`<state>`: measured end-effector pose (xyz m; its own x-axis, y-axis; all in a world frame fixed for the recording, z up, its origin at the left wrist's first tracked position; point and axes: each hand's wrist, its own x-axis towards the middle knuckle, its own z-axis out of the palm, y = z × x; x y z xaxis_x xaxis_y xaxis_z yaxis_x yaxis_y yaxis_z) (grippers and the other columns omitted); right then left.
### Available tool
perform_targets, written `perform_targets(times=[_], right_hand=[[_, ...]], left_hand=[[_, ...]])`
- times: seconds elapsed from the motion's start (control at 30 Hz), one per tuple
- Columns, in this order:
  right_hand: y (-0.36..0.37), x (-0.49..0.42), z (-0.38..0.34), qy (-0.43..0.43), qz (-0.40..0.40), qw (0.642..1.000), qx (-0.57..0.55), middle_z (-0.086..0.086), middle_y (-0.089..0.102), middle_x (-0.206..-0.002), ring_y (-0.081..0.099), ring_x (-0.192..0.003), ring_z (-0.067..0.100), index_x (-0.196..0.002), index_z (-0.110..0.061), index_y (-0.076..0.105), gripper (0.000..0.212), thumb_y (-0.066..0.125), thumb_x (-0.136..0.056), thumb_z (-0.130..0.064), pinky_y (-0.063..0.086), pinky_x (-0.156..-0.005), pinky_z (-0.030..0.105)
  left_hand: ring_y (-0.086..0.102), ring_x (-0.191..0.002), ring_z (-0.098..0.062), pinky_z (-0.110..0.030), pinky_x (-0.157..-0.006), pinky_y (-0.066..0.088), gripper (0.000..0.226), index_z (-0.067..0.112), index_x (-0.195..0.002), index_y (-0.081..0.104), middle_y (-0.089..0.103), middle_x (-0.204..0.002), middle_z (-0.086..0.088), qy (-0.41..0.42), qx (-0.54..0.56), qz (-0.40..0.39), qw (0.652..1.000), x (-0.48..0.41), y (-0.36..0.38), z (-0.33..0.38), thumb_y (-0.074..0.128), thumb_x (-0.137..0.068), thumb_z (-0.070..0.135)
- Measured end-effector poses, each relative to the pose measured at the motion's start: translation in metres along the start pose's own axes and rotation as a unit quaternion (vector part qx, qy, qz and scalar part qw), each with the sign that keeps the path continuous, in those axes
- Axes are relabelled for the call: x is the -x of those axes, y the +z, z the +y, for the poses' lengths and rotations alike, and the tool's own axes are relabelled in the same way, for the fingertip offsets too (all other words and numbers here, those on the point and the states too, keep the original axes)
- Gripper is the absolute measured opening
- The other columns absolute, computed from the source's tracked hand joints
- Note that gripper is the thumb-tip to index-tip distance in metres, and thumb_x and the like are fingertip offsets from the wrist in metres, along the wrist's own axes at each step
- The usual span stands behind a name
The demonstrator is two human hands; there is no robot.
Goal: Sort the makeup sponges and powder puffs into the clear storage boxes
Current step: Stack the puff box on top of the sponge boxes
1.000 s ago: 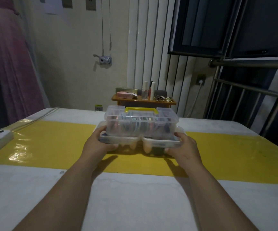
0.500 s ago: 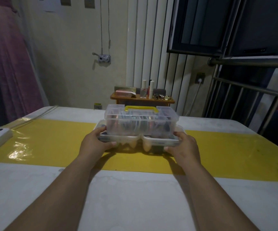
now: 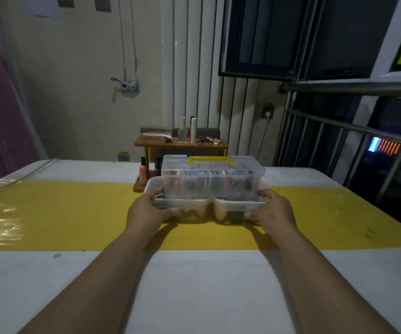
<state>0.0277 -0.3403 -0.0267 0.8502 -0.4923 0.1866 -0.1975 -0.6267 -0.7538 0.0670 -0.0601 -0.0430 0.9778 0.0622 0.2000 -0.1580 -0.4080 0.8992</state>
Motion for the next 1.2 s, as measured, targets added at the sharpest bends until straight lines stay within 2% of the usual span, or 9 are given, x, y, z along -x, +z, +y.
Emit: perform_targets(times=[0.27,0.43,0.67,0.8,0.9,1.1,1.2], right_hand=[[-0.032,-0.018,0.029,0.015,0.022,1.000,0.006,0.009,0.057,-0.125,0.061,-0.103,0.028,-0.125,-0.023,0.062,0.065,0.089,-0.066,-0.014,0.051,-0.086,0.034],[-0.048,-0.029,0.048,0.018,0.039,0.998,0.045,0.011,0.041,-0.143,0.050,-0.123,0.030,-0.133,-0.022,0.058,0.068,0.087,-0.072,-0.017,0.044,-0.103,0.037],[-0.066,-0.040,0.066,0.029,0.045,0.997,0.059,0.007,0.022,-0.161,0.031,-0.144,0.026,-0.140,-0.021,0.054,0.070,0.083,-0.077,-0.016,0.033,-0.111,0.034],[-0.068,-0.042,0.070,0.030,0.049,0.997,0.059,0.007,0.023,-0.160,0.033,-0.143,0.025,-0.140,-0.020,0.054,0.070,0.083,-0.076,-0.014,0.033,-0.110,0.033],[-0.065,-0.041,0.073,0.028,0.049,0.997,0.058,0.008,0.025,-0.158,0.041,-0.137,0.028,-0.137,-0.021,0.054,0.067,0.082,-0.077,-0.013,0.040,-0.106,0.036],[-0.067,-0.029,0.068,0.035,0.027,0.998,0.049,0.004,-0.007,-0.166,0.032,-0.144,0.031,-0.148,-0.028,0.039,0.077,0.076,-0.084,-0.010,0.037,-0.106,0.033],[-0.068,-0.025,0.067,0.062,0.021,0.998,0.019,0.003,-0.009,-0.166,0.029,-0.145,0.031,-0.156,-0.030,0.022,0.091,0.076,-0.084,-0.009,0.037,-0.108,0.035]], left_hand=[[0.059,-0.102,-0.015,-0.036,-0.090,0.053,0.069,0.030,-0.136,0.056,0.061,-0.110,0.010,0.021,0.005,-0.018,1.000,0.000,0.047,0.019,0.085,-0.074,0.021],[0.056,-0.099,-0.012,-0.029,-0.083,0.049,0.069,0.031,-0.137,0.055,0.064,-0.120,0.006,0.043,-0.004,-0.019,0.999,0.002,0.075,0.029,0.085,-0.075,0.024],[0.054,-0.095,-0.010,-0.027,-0.081,0.046,0.071,0.031,-0.138,0.054,0.065,-0.121,0.004,0.041,-0.015,-0.006,0.999,0.004,0.109,0.042,0.085,-0.074,0.025],[0.060,-0.103,-0.016,-0.036,-0.089,0.053,0.071,0.031,-0.140,0.052,0.066,-0.121,0.003,0.044,-0.005,-0.010,0.999,0.006,0.116,0.043,0.083,-0.076,0.021],[0.060,-0.108,-0.020,-0.037,-0.091,0.053,0.071,0.029,-0.141,0.050,0.064,-0.123,0.001,0.045,0.003,-0.015,0.999,0.007,0.117,0.044,0.081,-0.078,0.018],[0.055,-0.119,-0.023,-0.043,-0.098,0.052,0.078,0.032,-0.144,0.044,0.056,-0.132,-0.003,0.051,0.032,-0.059,0.996,0.003,0.112,0.039,0.081,-0.077,0.012],[0.037,-0.139,-0.029,-0.048,-0.110,0.041,0.099,0.038,-0.151,0.024,0.035,-0.152,-0.005,0.032,0.016,-0.064,0.997,0.002,0.113,0.036,0.083,-0.076,0.014]])
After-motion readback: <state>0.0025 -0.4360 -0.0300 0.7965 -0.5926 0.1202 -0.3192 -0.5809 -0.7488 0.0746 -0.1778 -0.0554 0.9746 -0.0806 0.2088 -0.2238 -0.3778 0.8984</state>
